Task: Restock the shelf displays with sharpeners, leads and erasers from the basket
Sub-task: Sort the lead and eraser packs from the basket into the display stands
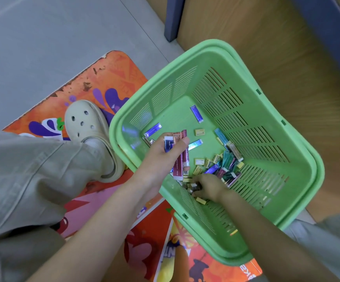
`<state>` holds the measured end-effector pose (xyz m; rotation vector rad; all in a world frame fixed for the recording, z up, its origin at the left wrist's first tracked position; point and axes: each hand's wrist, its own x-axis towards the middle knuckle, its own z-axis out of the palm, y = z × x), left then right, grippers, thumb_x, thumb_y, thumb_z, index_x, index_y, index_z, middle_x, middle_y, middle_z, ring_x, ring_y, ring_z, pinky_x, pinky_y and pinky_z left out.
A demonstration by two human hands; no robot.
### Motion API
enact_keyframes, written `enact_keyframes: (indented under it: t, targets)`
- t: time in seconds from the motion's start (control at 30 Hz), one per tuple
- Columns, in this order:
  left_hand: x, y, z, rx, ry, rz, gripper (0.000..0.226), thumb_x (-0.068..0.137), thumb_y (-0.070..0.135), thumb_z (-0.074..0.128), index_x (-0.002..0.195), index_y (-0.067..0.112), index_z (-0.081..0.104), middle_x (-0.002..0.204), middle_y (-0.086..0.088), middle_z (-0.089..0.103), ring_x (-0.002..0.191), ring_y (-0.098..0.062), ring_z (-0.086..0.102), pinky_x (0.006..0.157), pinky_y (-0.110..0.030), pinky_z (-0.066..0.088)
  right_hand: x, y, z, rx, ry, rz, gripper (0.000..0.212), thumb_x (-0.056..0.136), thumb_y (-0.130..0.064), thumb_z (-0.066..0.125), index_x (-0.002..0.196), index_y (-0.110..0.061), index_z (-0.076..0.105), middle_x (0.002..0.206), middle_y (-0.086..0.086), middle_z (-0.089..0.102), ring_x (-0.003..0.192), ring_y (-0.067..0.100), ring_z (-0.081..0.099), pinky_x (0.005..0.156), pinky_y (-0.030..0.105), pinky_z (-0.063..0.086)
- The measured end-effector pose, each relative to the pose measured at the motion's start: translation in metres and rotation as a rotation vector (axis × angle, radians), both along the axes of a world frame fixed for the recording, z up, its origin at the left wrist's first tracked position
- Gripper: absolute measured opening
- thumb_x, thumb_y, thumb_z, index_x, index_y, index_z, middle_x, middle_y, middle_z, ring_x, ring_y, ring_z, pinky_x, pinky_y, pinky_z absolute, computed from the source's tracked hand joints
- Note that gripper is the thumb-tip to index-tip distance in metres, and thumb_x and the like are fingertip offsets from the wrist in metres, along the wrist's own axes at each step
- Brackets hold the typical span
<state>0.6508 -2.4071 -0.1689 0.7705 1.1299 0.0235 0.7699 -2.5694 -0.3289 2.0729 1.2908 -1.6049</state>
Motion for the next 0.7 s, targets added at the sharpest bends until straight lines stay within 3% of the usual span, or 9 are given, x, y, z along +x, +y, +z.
enact_keyframes:
  t: [0.03, 0.1, 0.23, 0.37, 0.43, 0.5, 0.7]
  targets:
    - [0.0, 0.0, 0.0, 0.003, -0.001, -0.001, 0.019, 0.092, 0.028, 0.057, 0.102, 0.012, 0.056, 0.083, -0.003, 0.059, 0.052, -0.007, 0.06, 0.082, -0.044, 0.054, 0.001, 0.0, 0.002, 0.027, -0.007, 0.003, 0.01, 0.085, -0.026, 0.068, 0.092, -0.024, 0.061, 0.097, 0.006, 0.064, 0.099, 0.028, 0.06, 0.077, 0.029, 0.044]
    - [-0.001, 0.0, -0.001, 0.011, 0.001, 0.0, 0.018, 0.093, 0.029, 0.057, 0.101, 0.014, 0.056, 0.083, -0.003, 0.059, 0.052, -0.008, 0.06, 0.081, -0.041, 0.055, 0.005, 0.002, 0.005, 0.073, -0.04, -0.034, 0.017, 0.086, -0.022, 0.065, 0.076, -0.027, 0.053, 0.088, 0.006, 0.062, 0.091, 0.027, 0.061, 0.071, 0.03, 0.043]
    - [-0.006, -0.003, -0.001, 0.012, 0.014, -0.002, 0.014, 0.093, 0.03, 0.057, 0.097, 0.016, 0.056, 0.085, -0.002, 0.06, 0.053, -0.01, 0.062, 0.081, -0.042, 0.055, 0.014, 0.007, 0.013, 0.104, -0.035, -0.251, 0.011, 0.083, -0.01, 0.069, 0.086, -0.017, 0.061, 0.088, 0.005, 0.066, 0.082, 0.023, 0.062, 0.07, 0.028, 0.049]
    - [-0.014, -0.006, 0.002, 0.041, 0.043, 0.011, 0.011, 0.094, 0.03, 0.056, 0.093, 0.019, 0.056, 0.087, -0.002, 0.063, 0.052, -0.015, 0.062, 0.063, -0.027, 0.055, 0.018, 0.02, 0.042, 0.211, 0.086, -0.521, 0.018, 0.083, -0.007, 0.07, 0.1, -0.008, 0.065, 0.098, -0.001, 0.064, 0.073, 0.006, 0.061, 0.06, 0.012, 0.047]
    - [-0.015, -0.005, 0.005, 0.071, 0.066, 0.021, 0.01, 0.095, 0.029, 0.054, 0.091, 0.019, 0.055, 0.085, -0.002, 0.063, 0.051, -0.014, 0.061, 0.056, -0.023, 0.053, 0.018, 0.032, 0.068, 0.295, 0.153, -0.616, 0.013, 0.084, -0.008, 0.07, 0.094, -0.015, 0.065, 0.096, -0.003, 0.065, 0.066, 0.004, 0.06, 0.053, 0.009, 0.045]
    - [-0.016, -0.004, 0.008, 0.089, 0.082, 0.044, 0.012, 0.095, 0.028, 0.055, 0.09, 0.017, 0.056, 0.082, -0.004, 0.062, 0.049, -0.013, 0.061, 0.058, -0.028, 0.054, 0.018, 0.042, 0.098, 0.368, 0.211, -0.69, 0.015, 0.084, -0.01, 0.07, 0.087, -0.023, 0.063, 0.088, -0.007, 0.064, 0.062, 0.008, 0.061, 0.049, 0.014, 0.048]
    - [-0.014, -0.008, 0.021, 0.123, 0.085, 0.096, 0.01, 0.093, 0.024, 0.058, 0.089, 0.015, 0.058, 0.08, -0.004, 0.064, 0.059, -0.019, 0.06, 0.062, -0.031, 0.052, 0.016, 0.055, 0.183, 0.506, 0.346, -0.832, 0.01, 0.084, -0.015, 0.07, 0.088, -0.022, 0.064, 0.08, -0.01, 0.064, 0.056, -0.001, 0.058, 0.062, 0.016, 0.048]
